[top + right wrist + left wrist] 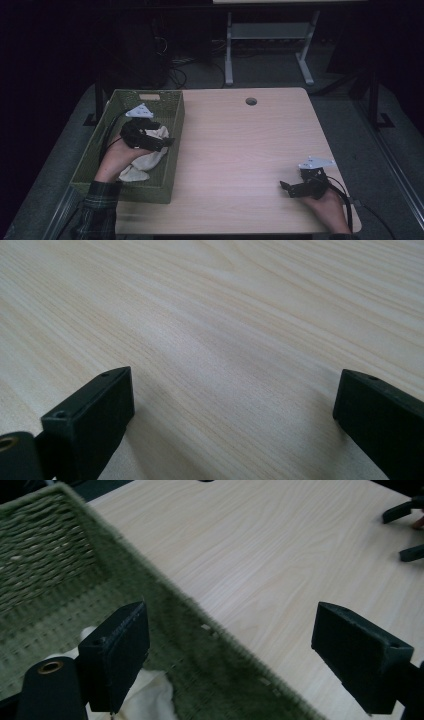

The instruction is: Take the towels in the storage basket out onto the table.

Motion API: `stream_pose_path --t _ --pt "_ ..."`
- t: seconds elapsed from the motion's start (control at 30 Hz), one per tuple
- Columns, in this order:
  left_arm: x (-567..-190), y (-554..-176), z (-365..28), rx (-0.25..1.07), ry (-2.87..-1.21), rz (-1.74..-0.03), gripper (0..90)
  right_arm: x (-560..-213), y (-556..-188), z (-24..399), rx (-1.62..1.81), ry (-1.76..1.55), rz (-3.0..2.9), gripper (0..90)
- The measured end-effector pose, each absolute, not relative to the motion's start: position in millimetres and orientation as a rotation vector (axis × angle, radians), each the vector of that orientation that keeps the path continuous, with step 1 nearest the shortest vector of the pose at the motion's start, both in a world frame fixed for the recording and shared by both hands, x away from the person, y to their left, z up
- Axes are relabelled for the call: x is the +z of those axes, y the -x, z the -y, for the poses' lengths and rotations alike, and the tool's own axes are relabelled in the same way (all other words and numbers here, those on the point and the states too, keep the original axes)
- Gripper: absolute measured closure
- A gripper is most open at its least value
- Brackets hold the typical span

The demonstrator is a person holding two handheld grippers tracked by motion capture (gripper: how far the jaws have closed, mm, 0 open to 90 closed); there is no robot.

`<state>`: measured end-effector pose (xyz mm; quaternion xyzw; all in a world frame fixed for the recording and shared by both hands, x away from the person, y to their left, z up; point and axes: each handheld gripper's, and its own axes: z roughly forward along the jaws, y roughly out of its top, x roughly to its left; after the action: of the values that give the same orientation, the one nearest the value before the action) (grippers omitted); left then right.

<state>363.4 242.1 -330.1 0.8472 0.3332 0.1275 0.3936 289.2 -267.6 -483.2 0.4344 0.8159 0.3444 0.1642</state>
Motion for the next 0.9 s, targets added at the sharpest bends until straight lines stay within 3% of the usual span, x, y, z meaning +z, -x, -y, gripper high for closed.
stream_pose_path --t 0.37,0.9 --pt "-344.8 -371.8 -275.4 0.372 -2.17 -0.94 16.3 -483.2 -289.2 267.5 0.982 -1.238 -2.326 2.6" --pt "-374.7 -384.2 -291.6 0.413 -2.254 -1.003 16.1 -483.2 -289.2 267.6 0.981 -1.238 -2.326 2.6"
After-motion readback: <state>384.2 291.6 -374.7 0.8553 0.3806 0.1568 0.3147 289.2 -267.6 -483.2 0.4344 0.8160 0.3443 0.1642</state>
